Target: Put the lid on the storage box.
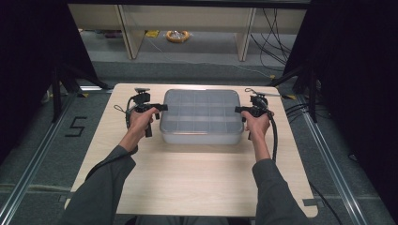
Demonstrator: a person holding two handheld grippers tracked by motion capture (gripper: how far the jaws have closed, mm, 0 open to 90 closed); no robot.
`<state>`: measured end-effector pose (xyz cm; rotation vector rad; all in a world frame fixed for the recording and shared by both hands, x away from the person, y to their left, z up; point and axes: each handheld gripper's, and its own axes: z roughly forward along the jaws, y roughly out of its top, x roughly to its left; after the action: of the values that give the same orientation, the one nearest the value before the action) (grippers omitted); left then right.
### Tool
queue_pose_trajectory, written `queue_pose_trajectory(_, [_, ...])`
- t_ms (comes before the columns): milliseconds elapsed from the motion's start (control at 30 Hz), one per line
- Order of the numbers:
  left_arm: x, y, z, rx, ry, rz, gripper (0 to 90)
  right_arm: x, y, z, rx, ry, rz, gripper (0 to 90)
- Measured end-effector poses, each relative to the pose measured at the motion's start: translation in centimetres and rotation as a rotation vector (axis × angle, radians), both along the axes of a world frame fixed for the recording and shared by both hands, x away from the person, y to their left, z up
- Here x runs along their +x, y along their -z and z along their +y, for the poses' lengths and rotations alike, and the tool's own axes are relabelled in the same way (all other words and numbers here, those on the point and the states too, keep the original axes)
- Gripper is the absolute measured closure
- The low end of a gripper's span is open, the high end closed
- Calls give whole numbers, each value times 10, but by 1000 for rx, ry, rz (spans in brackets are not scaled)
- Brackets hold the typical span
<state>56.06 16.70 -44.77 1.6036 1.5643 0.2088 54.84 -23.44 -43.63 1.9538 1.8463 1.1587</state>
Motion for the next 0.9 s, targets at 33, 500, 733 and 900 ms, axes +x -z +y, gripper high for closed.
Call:
queue_pose_trajectory(33, [0,0,-1,8,-2,-2,591,0,0,1,0,4,1,573])
queue_pose_trajectory(500, [-2,-1,0,4,2,-10,576,-5,1,-2,-33,-36,-16,575])
queue_pose_trajectory(733, [-6,-5,5,-18,-2,-14,539,-7,-5,-11,-46,-58,-91,528])
queue_pose_trajectory(900, [-14,-13,11,-15,27,-22,511,-17,-17,-12,6,-19,-67,492])
